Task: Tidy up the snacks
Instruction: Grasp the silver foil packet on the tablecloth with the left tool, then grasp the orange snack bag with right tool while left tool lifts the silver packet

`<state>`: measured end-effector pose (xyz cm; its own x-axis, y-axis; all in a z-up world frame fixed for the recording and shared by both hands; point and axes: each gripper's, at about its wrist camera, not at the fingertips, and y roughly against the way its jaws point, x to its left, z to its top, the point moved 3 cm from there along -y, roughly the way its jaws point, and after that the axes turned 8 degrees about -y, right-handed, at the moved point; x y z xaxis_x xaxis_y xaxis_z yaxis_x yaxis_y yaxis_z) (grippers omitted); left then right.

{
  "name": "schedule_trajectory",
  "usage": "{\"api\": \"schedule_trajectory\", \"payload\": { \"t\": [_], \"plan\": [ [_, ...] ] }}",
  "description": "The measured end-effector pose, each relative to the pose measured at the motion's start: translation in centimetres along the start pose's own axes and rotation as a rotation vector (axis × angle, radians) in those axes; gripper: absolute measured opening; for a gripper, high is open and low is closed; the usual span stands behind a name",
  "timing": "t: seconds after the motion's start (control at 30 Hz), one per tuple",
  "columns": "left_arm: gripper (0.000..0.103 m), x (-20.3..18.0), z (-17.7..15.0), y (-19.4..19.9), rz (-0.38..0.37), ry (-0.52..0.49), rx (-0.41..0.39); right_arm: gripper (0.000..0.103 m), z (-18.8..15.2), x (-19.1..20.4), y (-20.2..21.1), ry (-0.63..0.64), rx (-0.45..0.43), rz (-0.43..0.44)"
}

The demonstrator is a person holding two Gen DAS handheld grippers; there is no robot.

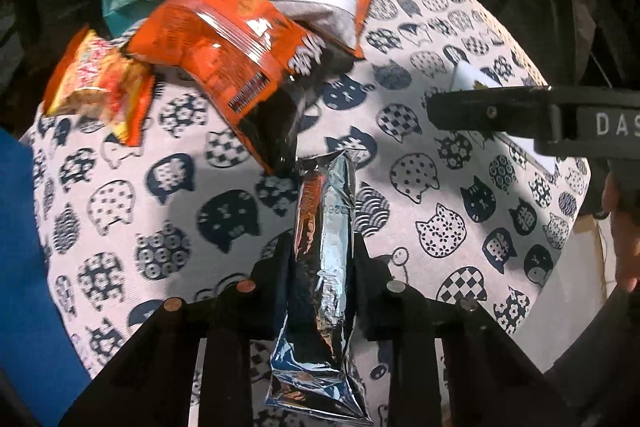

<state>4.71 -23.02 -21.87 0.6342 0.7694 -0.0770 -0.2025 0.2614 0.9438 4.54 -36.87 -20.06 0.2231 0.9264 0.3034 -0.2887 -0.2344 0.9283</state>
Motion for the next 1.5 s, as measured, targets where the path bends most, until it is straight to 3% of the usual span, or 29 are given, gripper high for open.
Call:
{"api": "schedule_trajectory", "payload": {
  "t": [0.43,0.63,0.77,1.03,1.27,1.33,1.37,1.4,1.5],
  "plan": [
    [0.026,3.8,-3.0,2.0,0.022,0.12,0.021,0.074,2.3,7.0,-2.3,0.16,0.032,0.02],
    [0.025,5.9,-3.6,3.4,0.032,0.164,-0.015,0.074,3.9,10.3,-4.1,0.202,0.043,0.022],
    [0.025,7.6,-3.4,4.2,0.029,0.22,-0.049,0.073,4.9,11.4,-5.2,0.216,0.048,0.016],
    [0.025,10.8,-2.4,5.4,0.106,0.286,-0.105,0.074,6.4,12.7,-7.8,0.239,0.051,0.001],
    [0.025,11.9,-1.9,5.5,0.106,0.322,-0.128,0.074,6.4,12.8,-9.9,0.254,0.049,-0.017],
    [0.025,11.9,-1.8,5.5,0.105,0.323,-0.131,0.069,6.2,12.9,-10.1,0.265,0.044,-0.022],
    [0.025,11.8,-1.7,5.5,0.106,0.321,-0.132,0.059,6.1,13.0,-10.1,0.274,0.043,-0.027],
    [0.025,11.8,-1.7,5.6,0.108,0.32,-0.134,0.055,5.8,13.1,-10.1,0.286,0.041,-0.029],
    [0.025,11.8,-1.8,5.8,0.11,0.317,-0.141,0.051,5.2,13.3,-9.7,0.3,0.048,-0.024]
  ]
}}
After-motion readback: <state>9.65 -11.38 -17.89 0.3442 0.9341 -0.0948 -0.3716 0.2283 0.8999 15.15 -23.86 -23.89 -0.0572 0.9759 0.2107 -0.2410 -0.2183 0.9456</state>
